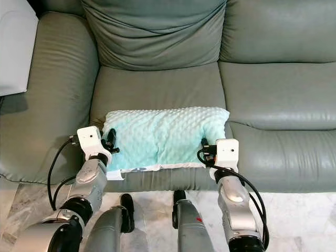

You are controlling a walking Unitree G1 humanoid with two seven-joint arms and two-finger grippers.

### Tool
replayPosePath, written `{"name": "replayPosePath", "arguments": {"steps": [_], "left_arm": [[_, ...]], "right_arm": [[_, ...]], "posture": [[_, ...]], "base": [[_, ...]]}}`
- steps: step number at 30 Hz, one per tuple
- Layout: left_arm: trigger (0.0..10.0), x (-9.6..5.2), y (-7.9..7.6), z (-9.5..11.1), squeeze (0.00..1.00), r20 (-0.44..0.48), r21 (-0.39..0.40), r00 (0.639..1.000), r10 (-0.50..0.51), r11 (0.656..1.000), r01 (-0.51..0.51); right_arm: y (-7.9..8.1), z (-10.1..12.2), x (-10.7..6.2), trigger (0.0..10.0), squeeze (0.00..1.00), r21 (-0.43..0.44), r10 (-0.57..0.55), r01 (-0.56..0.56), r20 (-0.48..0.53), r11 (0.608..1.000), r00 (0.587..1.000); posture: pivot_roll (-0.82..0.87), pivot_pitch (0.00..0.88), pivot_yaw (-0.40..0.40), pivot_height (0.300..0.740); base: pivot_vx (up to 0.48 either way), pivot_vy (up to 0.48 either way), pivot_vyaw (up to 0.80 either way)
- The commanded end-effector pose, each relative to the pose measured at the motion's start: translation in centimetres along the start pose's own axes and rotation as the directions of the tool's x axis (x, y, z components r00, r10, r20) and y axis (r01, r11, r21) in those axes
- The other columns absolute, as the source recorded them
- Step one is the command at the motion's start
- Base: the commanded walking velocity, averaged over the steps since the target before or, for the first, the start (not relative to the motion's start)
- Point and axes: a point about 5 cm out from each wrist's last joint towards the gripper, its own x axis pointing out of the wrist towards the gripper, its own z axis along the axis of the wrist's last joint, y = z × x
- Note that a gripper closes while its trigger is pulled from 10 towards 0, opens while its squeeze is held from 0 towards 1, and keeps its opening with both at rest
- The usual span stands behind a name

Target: Move the pillow to the sofa

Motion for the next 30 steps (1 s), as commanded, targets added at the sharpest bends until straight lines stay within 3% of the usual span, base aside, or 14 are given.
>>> {"name": "replayPosePath", "arguments": {"steps": [1,7,15,24,30], "left_arm": [[10.0,-1.0,0.6,-1.9,1.0,-0.067,-0.004,0.998,0.011,1.0,-0.011],[10.0,-1.2,0.5,-2.2,1.0,-0.078,-0.011,0.997,-0.002,1.0,0.002],[10.0,-1.2,-0.1,-2.3,1.0,-0.08,-0.049,0.995,-0.052,0.998,0.048],[10.0,-1.1,-1.2,-1.7,1.0,-0.046,-0.045,0.992,-0.114,0.993,0.112],[10.0,-0.8,-0.9,-1.0,1.0,-0.016,-0.046,0.992,-0.124,0.991,0.123]], "right_arm": [[0.3,-1.0,-0.7,10.0,1.0,0.014,0.013,-0.013,-0.039,1.0,0.999],[0.7,-1.2,-1.0,10.0,1.0,0.018,0.028,-0.028,-0.048,0.999,0.998],[2.5,-0.5,-1.7,10.0,1.0,0.016,0.082,-0.082,-0.031,0.997,0.996],[3.0,-0.3,-2.0,10.0,1.0,0.007,0.097,-0.097,-0.041,0.995,0.994],[2.5,-0.1,-2.2,10.0,1.0,-0.083,0.029,-0.036,-0.076,0.996,0.997]], "posture": [[-0.09,0.477,0.05,0.74],[-0.09,0.478,0.048,0.74],[-0.09,0.479,0.048,0.74],[-0.09,0.476,0.048,0.74],[-0.09,0.476,0.046,0.74]], "base": [[0.0,0.0,0.0],[0.0,0.0,0.0],[0.0,0.0,0.0],[0.0,0.0,0.0],[0.0,0.0,0.0]]}}
